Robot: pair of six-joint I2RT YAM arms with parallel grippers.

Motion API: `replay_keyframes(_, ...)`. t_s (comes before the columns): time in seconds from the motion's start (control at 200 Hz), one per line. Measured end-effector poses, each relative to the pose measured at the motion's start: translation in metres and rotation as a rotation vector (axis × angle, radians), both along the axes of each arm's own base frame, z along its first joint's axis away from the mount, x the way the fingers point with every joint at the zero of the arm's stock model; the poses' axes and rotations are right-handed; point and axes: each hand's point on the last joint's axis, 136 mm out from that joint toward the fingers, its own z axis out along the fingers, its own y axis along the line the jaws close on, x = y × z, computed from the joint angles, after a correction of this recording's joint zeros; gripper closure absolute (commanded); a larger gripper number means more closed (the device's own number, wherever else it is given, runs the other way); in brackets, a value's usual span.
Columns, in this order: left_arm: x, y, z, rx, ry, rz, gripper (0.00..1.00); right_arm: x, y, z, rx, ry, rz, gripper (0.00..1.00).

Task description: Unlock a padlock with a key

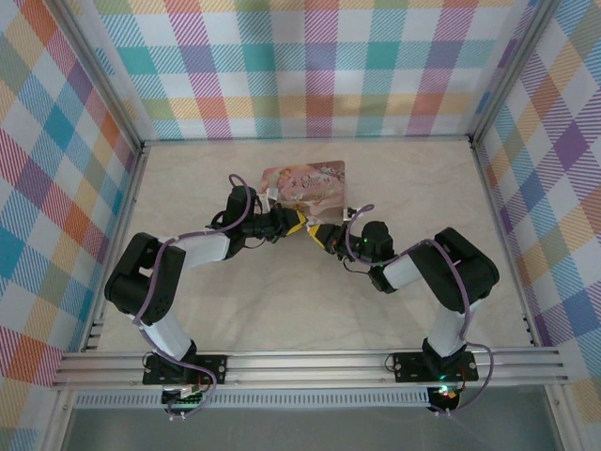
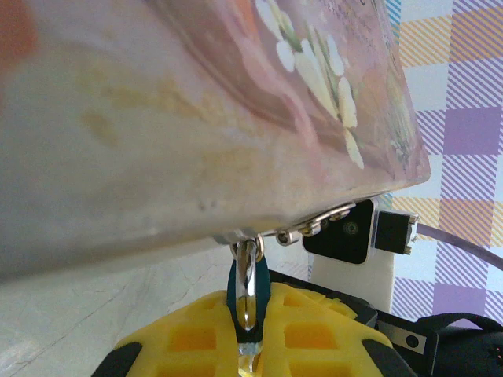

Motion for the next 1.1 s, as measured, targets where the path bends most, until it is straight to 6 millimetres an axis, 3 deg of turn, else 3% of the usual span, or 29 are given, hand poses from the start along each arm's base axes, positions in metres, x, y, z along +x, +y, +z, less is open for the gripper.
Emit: replay_keyframes(1.1,0.009,0.007,0.001,-0.001,-0.024,0.041,0.91,0.016,0.004,-0.003,0.109,0.087,0.025,1.00)
